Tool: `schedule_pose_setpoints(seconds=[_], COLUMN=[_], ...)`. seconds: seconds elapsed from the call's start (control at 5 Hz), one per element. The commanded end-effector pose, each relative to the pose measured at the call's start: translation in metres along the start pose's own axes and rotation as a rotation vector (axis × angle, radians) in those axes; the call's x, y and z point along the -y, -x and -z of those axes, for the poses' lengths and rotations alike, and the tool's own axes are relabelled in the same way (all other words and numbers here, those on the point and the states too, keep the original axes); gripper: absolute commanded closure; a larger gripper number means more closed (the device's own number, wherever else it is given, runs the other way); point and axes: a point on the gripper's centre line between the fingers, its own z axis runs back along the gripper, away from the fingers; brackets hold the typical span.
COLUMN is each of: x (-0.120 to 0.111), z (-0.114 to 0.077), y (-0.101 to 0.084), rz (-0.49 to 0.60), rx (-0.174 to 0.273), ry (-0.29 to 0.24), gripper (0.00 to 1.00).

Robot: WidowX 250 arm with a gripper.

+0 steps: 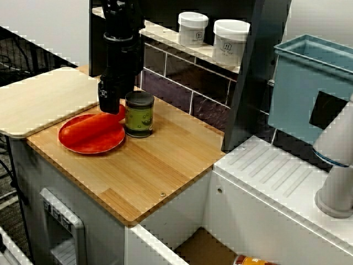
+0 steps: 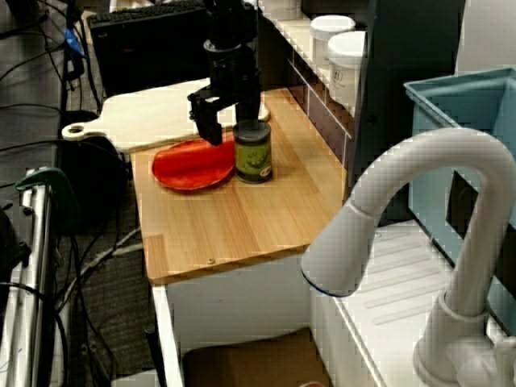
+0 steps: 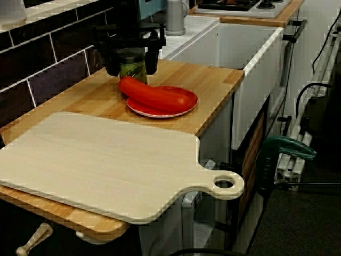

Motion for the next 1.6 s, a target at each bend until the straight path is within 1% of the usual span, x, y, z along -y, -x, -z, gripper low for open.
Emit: schedule_pose_setpoints(seconds=[0.0,0.4,0.6,0.8,1.0,1.2,1.4], x=[0.000,-0.010,-0.009,-0.008,-0.010,-0.013,-0.014], z=[-0.034,-0.039,-0.039,-0.036,-0.031,-0.036,-0.041], y=[-0.017,-0.028,-0.035,-0.038,-0.035,-0.031,-0.028], rz=[0.048,0.031,0.029,0.032,0.035,0.025,0.020], rx=[0.110,0.155,0.165,0.159,0.134,0.131,0.136], ry=[-0.031,-0.002,0.010,0.010,0.014,0.013,-0.002], gripper=[0.00,0.00,0.00,0.00,0.00,0.00,0.00])
